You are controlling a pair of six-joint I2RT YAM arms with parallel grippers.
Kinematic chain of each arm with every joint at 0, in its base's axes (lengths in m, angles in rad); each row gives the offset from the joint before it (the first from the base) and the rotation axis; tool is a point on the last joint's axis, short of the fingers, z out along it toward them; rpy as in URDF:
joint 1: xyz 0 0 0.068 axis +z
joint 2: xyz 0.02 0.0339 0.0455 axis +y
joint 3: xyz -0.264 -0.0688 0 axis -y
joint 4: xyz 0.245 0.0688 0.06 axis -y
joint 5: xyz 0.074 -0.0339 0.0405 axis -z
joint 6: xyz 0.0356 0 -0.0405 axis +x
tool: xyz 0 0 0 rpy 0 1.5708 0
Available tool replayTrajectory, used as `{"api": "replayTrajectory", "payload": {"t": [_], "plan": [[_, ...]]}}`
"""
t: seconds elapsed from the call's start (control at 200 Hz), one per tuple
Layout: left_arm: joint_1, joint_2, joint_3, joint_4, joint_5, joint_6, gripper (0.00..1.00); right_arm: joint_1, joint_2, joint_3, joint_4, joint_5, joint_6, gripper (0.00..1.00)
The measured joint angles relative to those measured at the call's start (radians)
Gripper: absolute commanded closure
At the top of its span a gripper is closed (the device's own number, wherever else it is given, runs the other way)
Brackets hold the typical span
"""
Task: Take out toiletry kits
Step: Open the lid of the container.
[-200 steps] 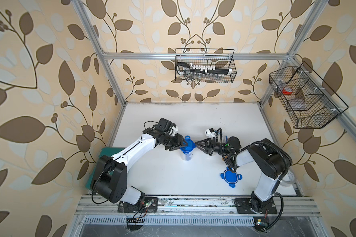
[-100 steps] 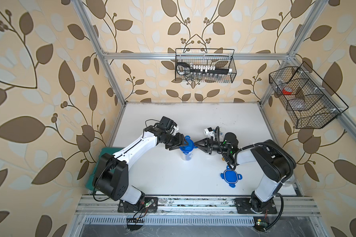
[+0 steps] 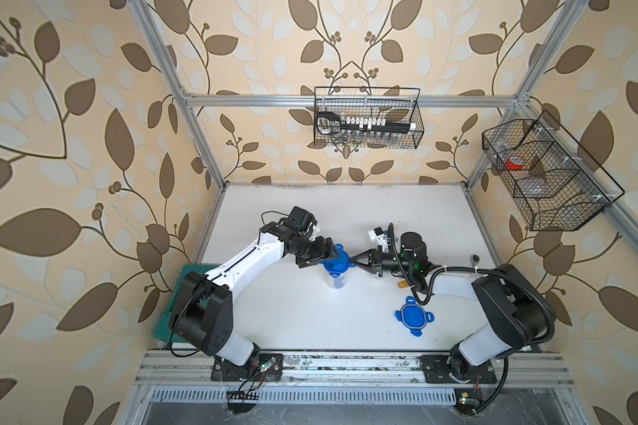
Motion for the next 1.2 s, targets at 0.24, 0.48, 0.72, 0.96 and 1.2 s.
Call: {"api": "replayTrajectory", "payload": {"t": [0.24, 0.48, 0.72, 0.96, 1.2], "plan": [[0.013, -0.017, 0.027, -0.053, -0.061, -0.003, 0.12, 0.031, -0.049, 0.009, -0.095, 0.059, -0.104, 1.0], [0.067, -0.063, 0.022, -0.071, -0.066, -0.019, 0.18, 0.055, -0.051, 0.012, -0.066, 0.068, -0.124, 1.0], [0.08, -0.067, 0.021, -0.071, -0.058, -0.026, 0.19, 0.078, -0.108, 0.008, -0.09, 0.088, -0.189, 1.0], [0.08, -0.067, 0.021, -0.071, -0.04, -0.027, 0.21, 0.098, -0.116, 0.008, -0.135, 0.104, -0.243, 1.0], [0.08, -0.067, 0.006, -0.067, -0.031, -0.03, 0.21, 0.151, -0.156, -0.028, -0.166, 0.161, -0.297, 1.0]]}}
